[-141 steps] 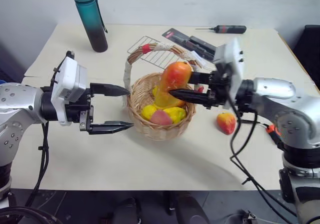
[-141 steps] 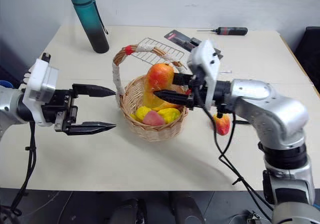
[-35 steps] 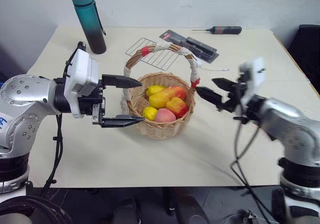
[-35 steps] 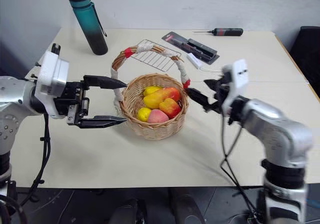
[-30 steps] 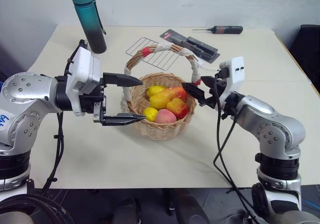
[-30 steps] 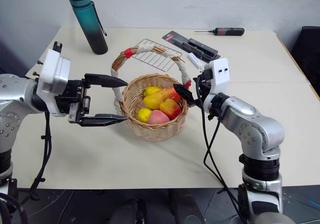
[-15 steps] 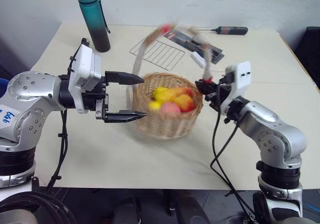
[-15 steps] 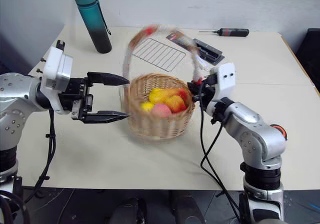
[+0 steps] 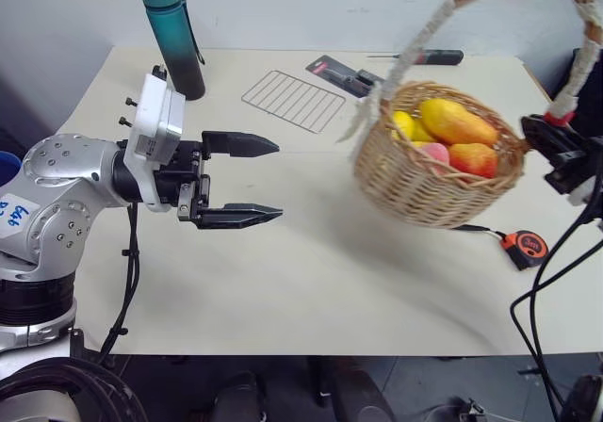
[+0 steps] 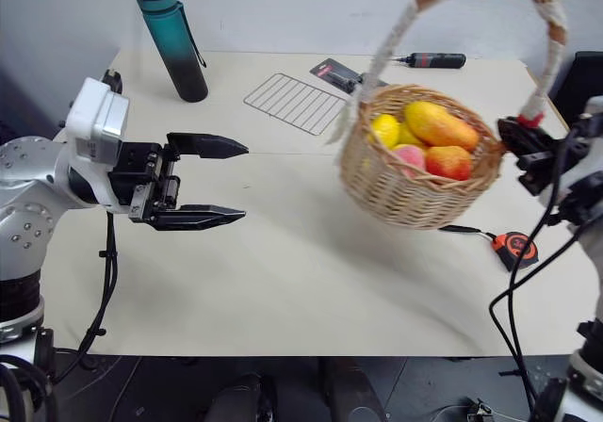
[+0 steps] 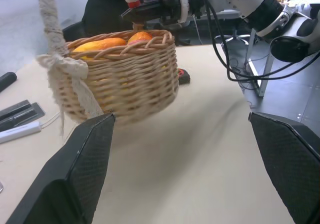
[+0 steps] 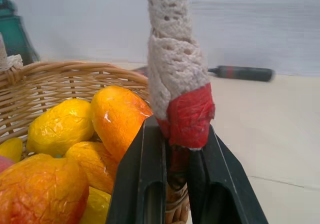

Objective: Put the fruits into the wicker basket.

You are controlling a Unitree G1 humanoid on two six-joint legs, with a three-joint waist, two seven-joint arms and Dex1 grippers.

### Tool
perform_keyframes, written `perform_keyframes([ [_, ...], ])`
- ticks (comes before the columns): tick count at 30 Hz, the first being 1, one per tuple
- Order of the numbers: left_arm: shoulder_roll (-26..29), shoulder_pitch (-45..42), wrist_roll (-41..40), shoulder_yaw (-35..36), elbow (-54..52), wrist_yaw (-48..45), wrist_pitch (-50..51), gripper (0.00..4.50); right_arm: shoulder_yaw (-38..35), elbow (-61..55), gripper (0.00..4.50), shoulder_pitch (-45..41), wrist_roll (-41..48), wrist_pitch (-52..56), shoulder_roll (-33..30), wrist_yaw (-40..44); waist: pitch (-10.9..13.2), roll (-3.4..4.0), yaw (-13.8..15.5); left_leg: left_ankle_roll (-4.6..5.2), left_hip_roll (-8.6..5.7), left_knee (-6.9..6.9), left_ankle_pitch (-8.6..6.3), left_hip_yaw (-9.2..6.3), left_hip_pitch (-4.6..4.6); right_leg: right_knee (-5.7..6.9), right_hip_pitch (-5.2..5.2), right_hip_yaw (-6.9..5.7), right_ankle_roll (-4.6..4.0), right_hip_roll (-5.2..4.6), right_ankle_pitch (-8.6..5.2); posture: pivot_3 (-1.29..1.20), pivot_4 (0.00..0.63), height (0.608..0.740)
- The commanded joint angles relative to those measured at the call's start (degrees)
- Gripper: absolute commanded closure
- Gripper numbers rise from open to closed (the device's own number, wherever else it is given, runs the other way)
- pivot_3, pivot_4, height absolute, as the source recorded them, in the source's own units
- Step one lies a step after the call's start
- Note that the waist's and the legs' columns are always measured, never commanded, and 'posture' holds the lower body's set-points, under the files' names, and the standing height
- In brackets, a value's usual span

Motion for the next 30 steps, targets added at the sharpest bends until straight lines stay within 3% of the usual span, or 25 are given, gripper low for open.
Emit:
perform_keyframes([
  [1, 0.28, -0.45, 0.27, 0.75, 0.84, -0.46, -1.07, 0.00, 1.31, 4.23, 4.32, -1.59, -4.31, -9.48, 0.82, 1.19, 0.01, 0.02, -0.08, 0.01, -0.01, 0.00, 0.03, 0.01, 0.00, 0.01, -0.01, 0.02, 0.00, 0.00, 0.00, 0.00, 0.150, 0.740],
  [3, 0.46, -0.96, 0.23, 0.99, 2.75, -1.26, -1.11, 0.00, 3.07, 8.22, 4.32, -1.95, -7.79, -14.86, 2.78, 0.45, 0.01, 0.02, -0.21, -0.04, 0.00, 0.00, 0.10, 0.03, 0.02, 0.04, -0.01, 0.05, -0.01, 0.02, 0.00, 0.00, 0.150, 0.740],
  [10, 0.25, -1.02, 2.71, -0.45, 5.51, -2.61, -2.78, 0.00, 6.41, 10.44, 2.19, 2.14, -10.66, -19.99, 3.27, 4.72, 0.05, 0.13, 0.17, -0.35, -0.01, -0.01, 0.33, 0.01, 0.03, 0.10, -0.01, 0.03, -0.03, 0.01, 0.02, 0.00, 0.150, 0.740],
  [17, 3.70, 2.36, 1.71, 2.68, 5.23, -4.69, -1.55, 0.00, -2.93, 7.04, 0.03, 12.87, -6.46, -13.21, -6.70, 13.50, 0.04, 0.16, 0.41, -0.32, -0.02, -0.07, 0.27, -0.02, -0.01, 0.08, -0.03, 0.00, -0.01, -0.03, 0.02, 0.00, 0.150, 0.740],
  [23, 8.71, 6.34, 2.15, 7.28, 8.16, -7.65, -2.05, 0.00, -15.45, 15.68, 0.03, 22.98, -1.49, 0.30, -22.16, 31.44, 0.06, 0.13, 0.19, 0.02, -0.03, -0.07, 0.08, 0.05, 0.18, -0.02, 0.13, 0.04, -0.01, -0.01, -0.01, 0.00, 0.150, 0.740],
  [26, 9.82, 7.43, 3.13, 9.81, 11.88, -7.41, -2.93, 0.00, -19.98, 22.80, 0.03, 27.53, -1.48, 2.04, -26.90, 42.54, 0.12, 0.00, 0.10, 0.06, -0.02, -0.32, 0.06, 0.04, 0.71, -0.28, 0.68, 0.03, -0.02, 0.04, -0.03, 0.00, 0.150, 0.740],
  [30, 10.06, 7.76, 3.83, 11.02, 13.55, -7.35, -4.76, 0.00, -21.04, 26.05, 0.03, 29.50, -3.37, 1.45, -29.11, 47.20, 0.11, 0.02, 0.02, 0.14, -0.03, -0.75, 0.10, 0.08, 1.12, -0.73, 1.14, 0.03, 0.11, 0.03, -0.07, 0.00, 0.150, 0.740],
])
